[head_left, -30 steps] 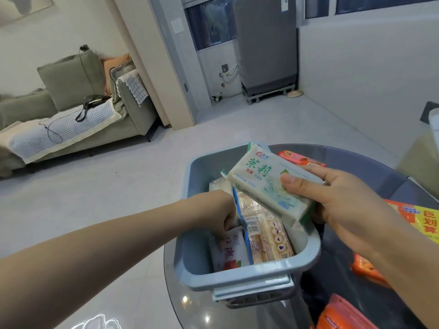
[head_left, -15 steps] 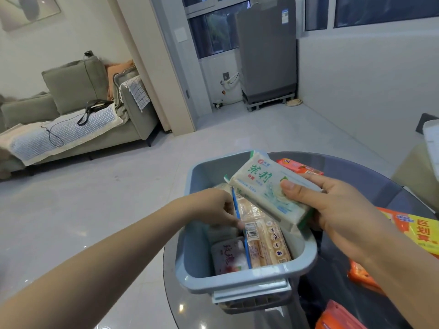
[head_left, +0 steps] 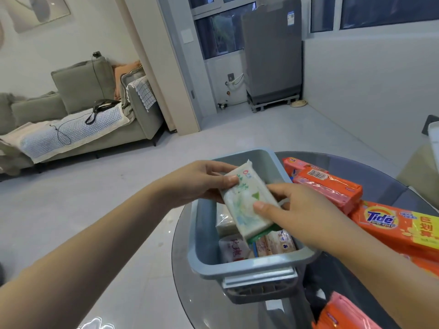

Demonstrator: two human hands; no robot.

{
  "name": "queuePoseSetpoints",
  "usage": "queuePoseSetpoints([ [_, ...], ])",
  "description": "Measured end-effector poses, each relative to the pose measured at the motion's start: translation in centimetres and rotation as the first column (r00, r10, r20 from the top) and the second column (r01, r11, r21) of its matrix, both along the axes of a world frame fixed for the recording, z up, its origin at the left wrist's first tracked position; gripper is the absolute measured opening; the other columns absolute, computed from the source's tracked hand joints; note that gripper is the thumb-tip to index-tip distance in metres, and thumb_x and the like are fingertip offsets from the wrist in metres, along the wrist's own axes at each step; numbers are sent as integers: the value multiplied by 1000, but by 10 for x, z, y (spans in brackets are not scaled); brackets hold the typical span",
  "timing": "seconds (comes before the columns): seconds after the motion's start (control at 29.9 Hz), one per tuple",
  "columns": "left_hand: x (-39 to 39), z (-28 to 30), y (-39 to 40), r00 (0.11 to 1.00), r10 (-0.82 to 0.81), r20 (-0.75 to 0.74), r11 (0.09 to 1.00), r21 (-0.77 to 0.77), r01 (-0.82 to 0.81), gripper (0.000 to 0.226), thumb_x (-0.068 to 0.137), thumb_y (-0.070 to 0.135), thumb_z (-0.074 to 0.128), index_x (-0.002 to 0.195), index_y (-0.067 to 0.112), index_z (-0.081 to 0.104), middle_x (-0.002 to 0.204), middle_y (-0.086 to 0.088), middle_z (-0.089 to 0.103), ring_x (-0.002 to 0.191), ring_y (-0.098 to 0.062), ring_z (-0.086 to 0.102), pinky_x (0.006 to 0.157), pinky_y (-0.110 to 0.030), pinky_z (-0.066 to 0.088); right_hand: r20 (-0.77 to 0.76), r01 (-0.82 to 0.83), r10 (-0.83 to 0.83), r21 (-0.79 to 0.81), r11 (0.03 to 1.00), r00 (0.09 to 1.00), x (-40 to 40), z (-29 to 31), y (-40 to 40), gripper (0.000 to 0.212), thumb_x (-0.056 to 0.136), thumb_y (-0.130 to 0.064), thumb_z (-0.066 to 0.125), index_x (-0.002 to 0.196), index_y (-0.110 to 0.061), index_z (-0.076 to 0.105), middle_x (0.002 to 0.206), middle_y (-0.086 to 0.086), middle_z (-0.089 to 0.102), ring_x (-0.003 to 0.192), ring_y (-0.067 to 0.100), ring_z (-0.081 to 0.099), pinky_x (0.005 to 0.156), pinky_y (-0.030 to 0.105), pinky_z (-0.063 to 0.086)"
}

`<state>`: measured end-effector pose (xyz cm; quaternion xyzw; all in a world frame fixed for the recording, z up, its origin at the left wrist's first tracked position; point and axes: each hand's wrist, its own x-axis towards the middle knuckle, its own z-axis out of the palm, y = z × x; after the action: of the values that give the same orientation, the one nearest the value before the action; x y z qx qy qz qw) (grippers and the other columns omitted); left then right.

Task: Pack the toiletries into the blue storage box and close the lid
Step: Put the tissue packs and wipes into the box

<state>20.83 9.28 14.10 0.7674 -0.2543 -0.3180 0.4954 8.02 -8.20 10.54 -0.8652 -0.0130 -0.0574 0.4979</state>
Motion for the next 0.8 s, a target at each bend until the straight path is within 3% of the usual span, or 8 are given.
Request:
queuePoseSetpoints([
  [0.1,7,5,3,999,-23,34,983,185,16,30,82,15,67,112,14,68,86,0,75,80,-13,72,64,-21,57,44,43,-38,-116,992,998,-1,-5,3,40,84,-36,61,124,-33,56,79,-22,62,74,-3,62,62,12,49],
  [0.2,5,-1,-2,988,-109,106,907,418,55,34,80,12,73,114,13,69,84,5,74,74,-9,72,58,-16,55,136,98,-80,-126,987,987,-1,-11,5,39,85,-33,60,124,-33,55,97,-16,58,87,1,58,84,23,51],
  [0.37,1,-21,-25,980,-181,79,691,720,69,16,78,16,76,86,27,68,104,-9,73,92,-27,72,72,-28,60,192,147,-135,-48,988,972,3,-14,-2,30,87,-24,58,116,-34,59,97,-23,54,88,-12,52,71,6,41],
  [0.47,0,-29,-33,974,-209,91,614,788,58,18,75,14,78,77,25,64,106,-11,71,85,-26,73,72,-28,59,191,155,-147,-30,987,970,4,-15,-9,29,87,-20,58,113,-33,61,103,-19,58,90,-13,52,69,4,39],
  [0.57,-2,-32,-36,931,-313,189,539,842,11,14,72,26,80,82,23,71,88,1,70,57,-9,62,48,-12,48,188,149,-142,-23,989,972,6,-17,-12,28,87,-17,58,110,-31,62,107,-13,61,92,-10,54,72,5,41],
  [0.67,-7,-38,-36,841,-428,331,456,882,-115,34,67,33,81,93,13,75,86,-1,72,69,-15,63,56,-20,45,188,143,-136,-20,990,973,6,-17,-12,26,87,-17,58,108,-32,63,106,-14,61,91,-9,55,72,6,43],
  [0.73,-8,-39,-36,781,-473,407,443,877,-189,32,63,31,84,84,9,74,84,-3,71,78,-21,63,63,-27,45,196,148,-143,-12,989,970,5,-18,-13,26,86,-16,58,106,-32,64,105,-15,61,90,-10,56,71,5,43],
  [0.8,-6,-40,-36,802,-453,390,463,872,-162,25,62,30,85,71,13,68,73,0,65,71,-18,57,57,-25,41,201,157,-153,-2,988,967,5,-19,-13,26,86,-15,58,104,-33,64,102,-17,61,90,-11,56,70,4,44],
])
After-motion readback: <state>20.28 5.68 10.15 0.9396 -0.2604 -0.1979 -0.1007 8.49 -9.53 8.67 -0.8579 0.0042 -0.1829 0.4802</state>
